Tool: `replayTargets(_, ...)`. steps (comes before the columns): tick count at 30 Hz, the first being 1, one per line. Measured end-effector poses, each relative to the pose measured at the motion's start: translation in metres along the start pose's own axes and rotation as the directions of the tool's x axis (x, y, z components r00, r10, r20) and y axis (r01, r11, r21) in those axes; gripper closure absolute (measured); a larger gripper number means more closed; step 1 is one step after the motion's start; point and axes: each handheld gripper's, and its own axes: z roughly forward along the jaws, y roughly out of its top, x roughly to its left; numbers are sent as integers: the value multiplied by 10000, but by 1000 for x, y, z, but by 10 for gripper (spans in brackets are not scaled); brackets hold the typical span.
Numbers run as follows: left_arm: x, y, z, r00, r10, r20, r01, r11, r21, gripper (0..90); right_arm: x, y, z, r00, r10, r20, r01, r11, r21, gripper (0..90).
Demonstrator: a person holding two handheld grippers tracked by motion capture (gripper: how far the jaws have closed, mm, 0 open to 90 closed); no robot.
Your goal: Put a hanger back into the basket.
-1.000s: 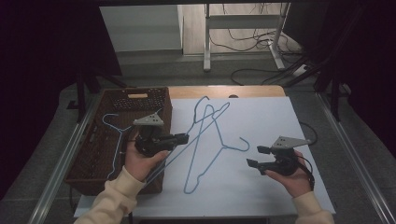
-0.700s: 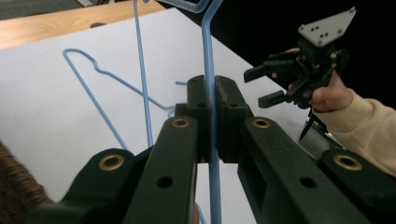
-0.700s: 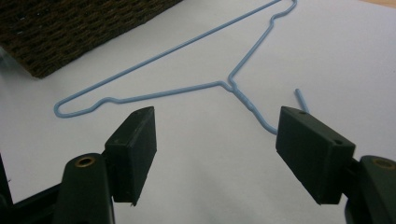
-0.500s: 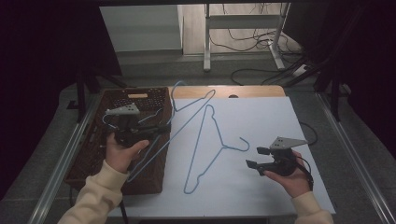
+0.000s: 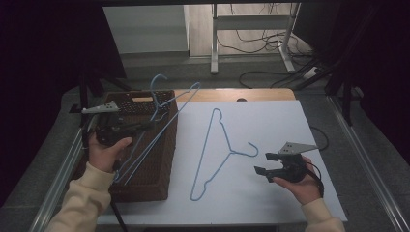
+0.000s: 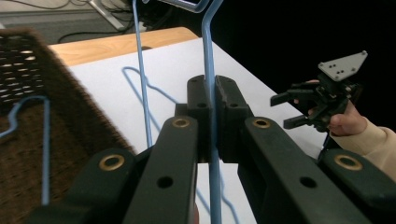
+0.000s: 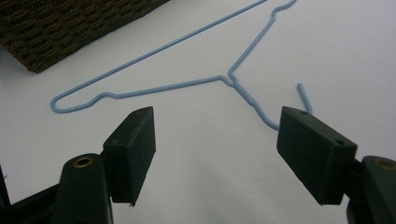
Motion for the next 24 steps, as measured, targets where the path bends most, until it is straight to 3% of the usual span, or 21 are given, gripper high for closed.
replayTargets(14,41,-14,-29,9961,-426,-771,417,9990,-139,861,0,0,3,10000,-62,-5,62,9998,173,282)
replayTargets(20,54,-20,-34,9930,-619,-1001,614,9981,-81,861,1,0,4,9999,-144,23,144,9997,219,280)
replayTargets(24,58,-23,-33,9920,-521,-1147,537,9985,112,861,0,0,2,9999,-77,71,75,9998,158,280)
